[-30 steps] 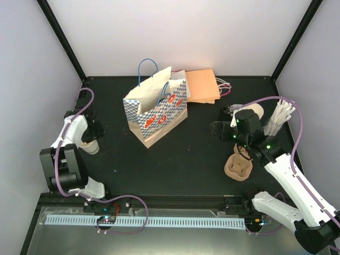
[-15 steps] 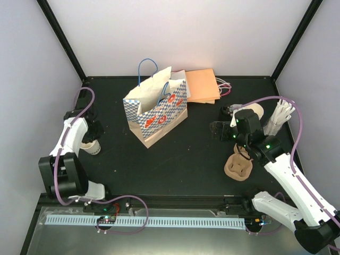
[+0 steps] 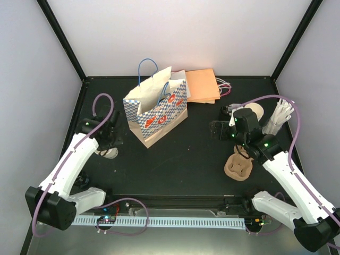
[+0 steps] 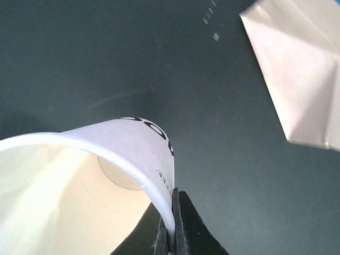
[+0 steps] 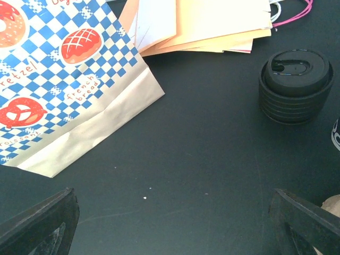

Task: Pack the takeout coffee

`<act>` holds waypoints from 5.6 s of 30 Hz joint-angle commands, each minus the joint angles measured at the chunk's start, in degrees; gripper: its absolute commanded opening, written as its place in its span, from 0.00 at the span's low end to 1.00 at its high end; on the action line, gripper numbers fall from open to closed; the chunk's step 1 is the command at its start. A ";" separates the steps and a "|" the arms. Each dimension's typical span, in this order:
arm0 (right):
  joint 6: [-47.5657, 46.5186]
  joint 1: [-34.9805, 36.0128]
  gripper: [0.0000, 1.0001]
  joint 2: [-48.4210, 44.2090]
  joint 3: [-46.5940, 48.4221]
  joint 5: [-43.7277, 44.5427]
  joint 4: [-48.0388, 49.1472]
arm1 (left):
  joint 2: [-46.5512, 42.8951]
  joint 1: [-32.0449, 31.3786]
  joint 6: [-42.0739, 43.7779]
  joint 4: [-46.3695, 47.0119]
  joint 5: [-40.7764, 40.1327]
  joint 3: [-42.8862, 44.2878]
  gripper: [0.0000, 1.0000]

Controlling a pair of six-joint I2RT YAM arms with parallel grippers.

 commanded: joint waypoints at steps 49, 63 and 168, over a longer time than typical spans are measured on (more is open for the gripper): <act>1.66 -0.30 1.00 5.23 -0.10 7.14 -2.89 | 36.99 -46.64 4.82 4.75 0.04 30.31 0.03; 1.77 -0.27 1.00 5.51 -0.09 7.54 -3.17 | 37.69 -45.23 5.52 6.01 1.74 28.64 0.05; -0.94 -14.41 0.98 59.89 42.56 15.57 -15.91 | -18.12 -44.38 10.55 29.92 -3.39 -5.84 0.99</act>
